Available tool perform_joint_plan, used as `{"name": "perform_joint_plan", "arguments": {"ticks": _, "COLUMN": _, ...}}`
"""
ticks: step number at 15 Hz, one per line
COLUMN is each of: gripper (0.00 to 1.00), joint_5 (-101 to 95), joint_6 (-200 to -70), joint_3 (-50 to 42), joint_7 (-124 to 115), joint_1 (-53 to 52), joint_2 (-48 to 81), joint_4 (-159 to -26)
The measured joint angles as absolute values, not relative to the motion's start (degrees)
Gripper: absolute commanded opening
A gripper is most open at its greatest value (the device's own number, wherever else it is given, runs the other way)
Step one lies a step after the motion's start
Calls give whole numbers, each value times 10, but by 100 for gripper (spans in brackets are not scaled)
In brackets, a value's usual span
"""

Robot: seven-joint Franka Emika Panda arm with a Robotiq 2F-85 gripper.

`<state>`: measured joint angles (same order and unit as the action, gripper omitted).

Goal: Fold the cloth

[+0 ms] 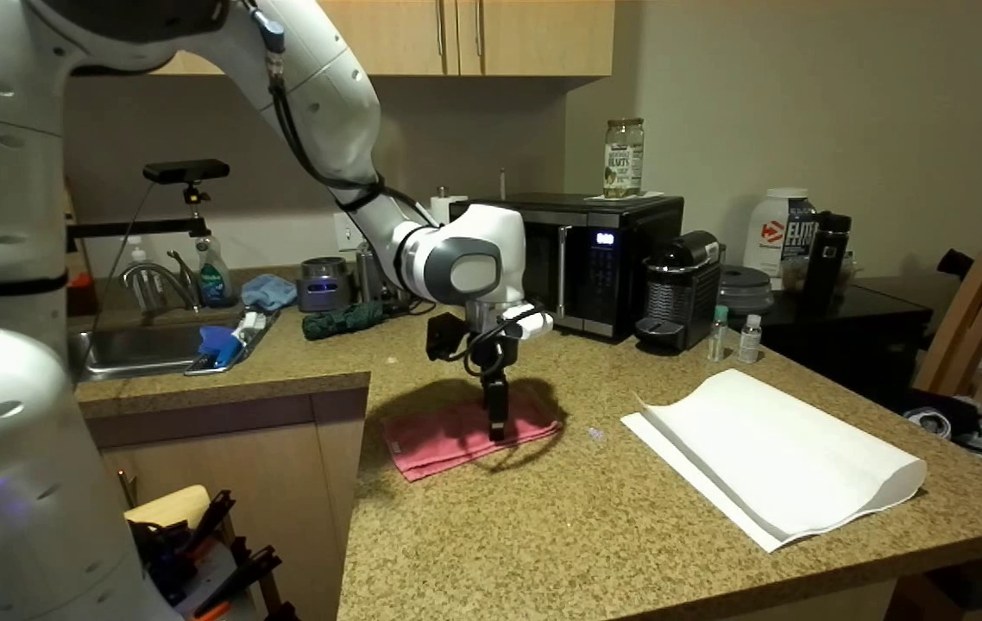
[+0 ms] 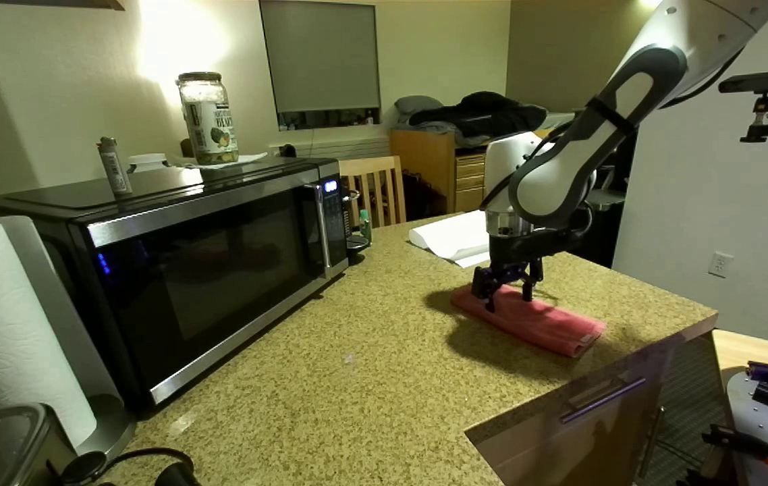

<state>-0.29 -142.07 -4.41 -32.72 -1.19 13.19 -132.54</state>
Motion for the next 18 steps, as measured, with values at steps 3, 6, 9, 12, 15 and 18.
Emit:
{"name": "perform_joint_plan", "arguments": {"ticks": 3, "gripper": 100, "joint_5": -3, "joint_6": -1421, "joint_3": -37, "joint_7": -327, "joint_1": -23, "joint_2": 141, "joint_4": -1312}}
{"name": "perform_joint_plan", "arguments": {"ticks": 6, "gripper": 100, "joint_5": -3, "joint_6": -1420, "joint_3": -32, "joint_7": -327, "joint_1": -37, "joint_2": 155, "joint_4": -1292}}
{"name": "perform_joint_plan", "arguments": {"ticks": 9, "gripper": 100, "joint_5": -3, "joint_6": -1420, "joint_3": -27, "joint_7": -327, "joint_1": -47, "joint_2": 171, "joint_4": -1269}}
{"name": "perform_joint_plan", "arguments": {"ticks": 12, "gripper": 100, "joint_5": -3, "joint_6": -1420, "joint_3": -23, "joint_7": -325, "joint_1": -54, "joint_2": 188, "joint_4": -1246}}
{"name": "perform_joint_plan", "arguments": {"ticks": 15, "gripper": 100, "joint_5": -3, "joint_6": -1420, "joint_3": -20, "joint_7": -322, "joint_1": -58, "joint_2": 208, "joint_4": -1227}}
{"name": "perform_joint_plan", "arguments": {"ticks": 18, "gripper": 100, "joint_5": -3, "joint_6": -1420, "joint_3": -19, "joint_7": -319, "joint_1": -63, "joint_2": 230, "joint_4": -1208}}
